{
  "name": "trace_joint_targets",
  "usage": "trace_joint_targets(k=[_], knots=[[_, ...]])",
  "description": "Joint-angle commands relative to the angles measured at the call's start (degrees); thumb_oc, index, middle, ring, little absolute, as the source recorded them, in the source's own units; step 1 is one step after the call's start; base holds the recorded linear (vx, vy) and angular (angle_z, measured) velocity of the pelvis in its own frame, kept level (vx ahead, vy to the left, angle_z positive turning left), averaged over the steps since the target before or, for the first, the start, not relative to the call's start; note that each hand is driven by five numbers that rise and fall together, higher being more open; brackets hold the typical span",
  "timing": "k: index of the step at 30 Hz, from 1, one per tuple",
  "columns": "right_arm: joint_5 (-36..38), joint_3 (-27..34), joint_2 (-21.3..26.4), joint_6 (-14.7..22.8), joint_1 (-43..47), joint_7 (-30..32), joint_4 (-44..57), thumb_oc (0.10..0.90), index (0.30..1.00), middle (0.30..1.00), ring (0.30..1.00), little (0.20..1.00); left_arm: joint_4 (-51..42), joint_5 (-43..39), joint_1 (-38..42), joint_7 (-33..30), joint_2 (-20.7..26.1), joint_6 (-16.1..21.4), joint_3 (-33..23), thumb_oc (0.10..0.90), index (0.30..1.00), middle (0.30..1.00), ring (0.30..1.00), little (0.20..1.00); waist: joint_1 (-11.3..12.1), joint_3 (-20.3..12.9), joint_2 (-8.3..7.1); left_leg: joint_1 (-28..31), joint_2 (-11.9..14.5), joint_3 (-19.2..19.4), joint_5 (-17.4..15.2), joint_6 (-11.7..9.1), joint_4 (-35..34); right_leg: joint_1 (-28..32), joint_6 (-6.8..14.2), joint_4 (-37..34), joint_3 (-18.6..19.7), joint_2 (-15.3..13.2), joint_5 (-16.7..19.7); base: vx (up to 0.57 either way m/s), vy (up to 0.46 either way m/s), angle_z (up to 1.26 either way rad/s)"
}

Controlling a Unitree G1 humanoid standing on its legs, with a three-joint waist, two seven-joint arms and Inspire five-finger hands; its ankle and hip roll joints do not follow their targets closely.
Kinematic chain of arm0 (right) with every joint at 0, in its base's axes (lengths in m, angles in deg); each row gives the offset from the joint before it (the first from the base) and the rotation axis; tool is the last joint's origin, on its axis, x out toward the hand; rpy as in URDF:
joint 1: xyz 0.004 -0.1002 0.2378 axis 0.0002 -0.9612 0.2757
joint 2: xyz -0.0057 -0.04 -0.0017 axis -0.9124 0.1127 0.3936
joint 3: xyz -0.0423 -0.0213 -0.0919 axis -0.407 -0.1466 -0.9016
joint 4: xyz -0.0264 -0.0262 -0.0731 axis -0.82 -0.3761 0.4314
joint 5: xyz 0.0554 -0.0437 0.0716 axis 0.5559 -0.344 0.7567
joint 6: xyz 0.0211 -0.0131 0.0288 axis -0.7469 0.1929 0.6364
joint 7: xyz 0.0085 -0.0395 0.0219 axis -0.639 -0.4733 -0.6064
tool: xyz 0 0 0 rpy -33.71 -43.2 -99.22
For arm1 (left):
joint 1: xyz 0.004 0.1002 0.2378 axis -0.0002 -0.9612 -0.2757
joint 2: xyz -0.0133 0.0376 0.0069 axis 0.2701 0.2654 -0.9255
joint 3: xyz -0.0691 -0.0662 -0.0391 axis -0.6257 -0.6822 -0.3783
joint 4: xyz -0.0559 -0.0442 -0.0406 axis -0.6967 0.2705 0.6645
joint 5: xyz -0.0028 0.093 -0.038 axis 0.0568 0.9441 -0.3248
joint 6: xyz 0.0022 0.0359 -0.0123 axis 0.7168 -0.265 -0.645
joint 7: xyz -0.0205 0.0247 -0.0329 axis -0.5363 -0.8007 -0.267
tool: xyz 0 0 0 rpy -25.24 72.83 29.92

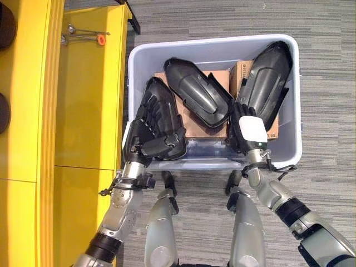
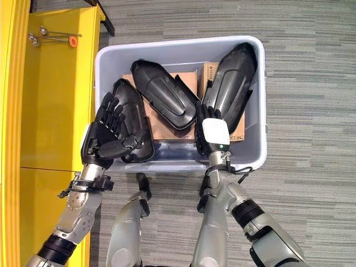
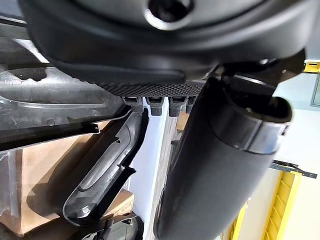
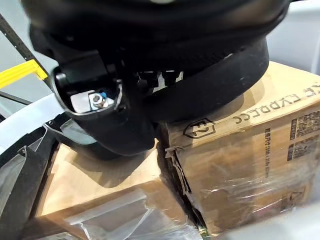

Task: Move parts from the plastic box to the shelf.

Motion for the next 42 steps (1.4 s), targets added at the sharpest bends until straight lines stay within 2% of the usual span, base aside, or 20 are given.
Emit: trace_joint_targets(k=[1, 4, 8, 10, 13, 15, 17, 20, 23, 25, 29, 35, 40, 42], knots=[[3.1, 4.98, 5.07, -8.03, 2.97, -0.14, -10.67, 0.9, 1.0, 1.0, 1.0, 1.0, -5.14, -1.07, 2.56, 2.37, 2.07, 5.69, -2.46, 0.9, 1.0, 1.0, 1.0, 1.0, 1.52, -0.73, 0.62, -2.48, -0.7, 0.11, -5.54, 0.73, 3.8, 0.56, 2.75, 5.37, -1.59, 0.57, -7.09, 0.0, -0.009, 0.05], [0.95, 4.7, 5.76, -5.91, 4.46, -1.01, -13.56, 0.9, 1.0, 1.0, 1.0, 1.0, -5.0, -1.66, 3.08, 2.57, 2.44, 5.37, -2.19, 0.9, 1.0, 1.0, 1.0, 1.0, 1.83, -0.73, 0.77, -2.52, -0.75, 0.01, -5.52, 0.73, 3.81, 0.56, 2.82, 5.44, -1.76, 0.4, -7.05, 0.0, 0.0, 0.0], [-6.08, 2.58, 7.58, -5.25, 5.88, -4.55, -15.43, 0.9, 1.0, 1.0, 1.0, 1.0, -4.66, -2.04, 3.15, 3.91, 2.72, 5.27, -2.37, 0.9, 1.0, 1.0, 1.0, 1.0, 2.22, -0.73, 0.82, -2.47, -0.66, -0.16, -5.4, 0.69, 3.89, 0.68, 2.88, 5.72, -2.03, 0.15, -7.1, 0.0, 0.0, 0.0], [-7.27, 1.44, 8.76, -5.18, 6.12, -3.54, -15.61, 0.9, 1.0, 1.0, 1.0, 1.0, -4.63, -2.15, 3.1, 4.03, 2.99, 5.46, -2.29, 0.9, 1.0, 1.0, 1.0, 1.0, 2.31, -0.73, 0.71, -2.33, -0.61, -0.14, -5.34, 0.74, 3.89, 0.85, 2.91, 5.77, -2.19, 0.03, -7.1, 0.0, 0.0, 0.0], [-3.95, 0.89, 9.68, -4.62, 6.65, 0.48, -15.71, 0.9, 1.0, 1.0, 1.0, 1.0, -4.72, -2.58, 3.08, 3.97, 3.39, 5.72, -2.12, 0.9, 1.0, 1.0, 1.0, 1.0, 2.41, -0.73, 0.67, -2.24, -0.49, -0.05, -5.22, 0.83, 3.85, 0.91, 2.94, 5.75, -2.33, -0.05, -6.97, 0.0, 0.0, 0.0], [-0.28, 2.04, 10.03, -2.71, 6.79, 6.42, -15.34, 0.9, 1.0, 1.0, 1.0, 1.0, -4.75, -2.79, 3.1, 3.78, 3.62, 5.86, -1.98, 0.9, 1.0, 1.0, 1.0, 1.0, 2.31, -0.73, 0.61, -2.09, -0.39, 0.07, -5.29, 0.85, 3.89, 1.05, 3.02, 5.65, -2.32, -0.01, -6.97, 0.0, 0.0, 0.0], [0.61, 3.19, 10.16, -1.65, 6.39, 8.93, -14.79, 0.9, 1.0, 1.0, 1.0, 1.0, -4.95, -2.87, 3.04, 3.67, 3.63, 5.86, -2.06, 0.9, 1.0, 1.0, 1.0, 1.0, 2.16, -0.73, 0.56, -2.01, -0.37, 0.18, -5.3, 0.87, 3.8, 1.06, 3.06, 5.54, -2.25, 0.06, -6.92, 0.0, 0.0, 0.0], [1.48, 7.16, 10.17, 4.23, 4.17, 16.35, -10.82, 0.9, 1.0, 1.0, 1.0, 1.0, -5.88, -2.38, 2.68, 2.41, 3.39, 5.8, -2.03, 0.9, 1.0, 1.0, 1.0, 1.0, 1.43, -0.73, 0.47, -1.79, -0.36, 0.39, -5.4, 0.93, 3.59, 1.13, 3.16, 5.23, -1.84, 0.45, -6.94, 0.0, 0.011, 0.0], [1.56, 9.91, 10.12, 8.63, 2.49, 19.46, -6.57, 0.9, 1.0, 1.0, 1.0, 1.0, -6.31, -2.12, 2.56, 0.91, 3.39, 6.17, -1.74, 0.9, 1.0, 1.0, 1.0, 1.0, 0.71, -0.73, 0.41, -1.83, -0.29, 0.49, -5.71, 0.96, 3.86, 0.82, 3.27, 5.55, -1.44, 0.61, -7.15, 0.0, 0.022, -0.01], [1.31, 11.53, 9.92, 9.58, 1.47, 19.39, -3.5, 0.9, 1.0, 1.0, 1.0, 1.0, -6.7, -1.82, 2.46, 0.24, 3.21, 5.92, -1.87, 0.9, 1.0, 1.0, 1.0, 1.0, 0.37, -0.73, 0.35, -1.76, -0.36, 0.49, -5.86, 0.95, 3.92, 0.82, 3.3, 5.59, -1.21, 0.73, -7.26, 0.0, 0.016, -0.01], [0.45, 15.14, 8.43, 15.97, -2.24, 19.56, 5.59, 0.9, 1.0, 1.0, 1.0, 1.0, -7.26, -0.9, 1.91, -1.47, 2.55, 6.13, -2.29, 0.9, 1.0, 1.0, 1.0, 1.0, -0.93, -0.73, 0.16, -1.4, -0.38, 0.8, -6.28, 0.92, 3.9, 0.73, 3.4, 5.25, -0.25, 1.25, -7.38, 0.0, 0.039, -0.02], [-0.78, 17.32, 6.74, 21.72, -6.58, 17.72, 15.75, 0.9, 1.0, 1.0, 1.0, 1.0, -8.65, -0.38, 0.49, -2.4, 2.37, 6.05, -3.05, 0.9, 1.0, 1.0, 1.0, 1.0, -1.9, -0.73, -0.03, -0.89, -0.34, 1.26, -6.65, 0.96, 4.16, 0.95, 3.27, 5.72, 0.17, 1.77, -8.03, 0.0, 0.015, -0.02], [-0.89, 18.16, 5.58, 25.09, -8.28, 16.79, 20.65, 0.9, 1.0, 1.0, 1.0, 1.0, -9.2, -0.32, -0.14, -2.92, 2.34, 6.14, -3.42, 0.9, 1.0, 1.0, 1.0, 1.0, -2.39, -0.73, -0.15, -0.58, -0.34, 1.56, -6.85, 0.96, 4.31, 1.15, 3.21, 5.76, 0.47, 2.15, -8.29, 0.0, 0.016, -0.08], [0.0, 18.47, 5.17, 26.26, -8.59, 14.63, 23.52, 0.9, 1.0, 1.0, 1.0, 1.0, -9.49, -0.24, -0.38, -3.22, 2.13, 6.17, -3.63, 0.9, 1.0, 1.0, 1.0, 1.0, -2.57, -0.73, -0.16, -0.4, -0.25, 1.77, -6.9, 0.93, 4.3, 1.19, 3.18, 5.91, 0.62, 2.27, -8.44, 0.01, 0.029, -0.07]])
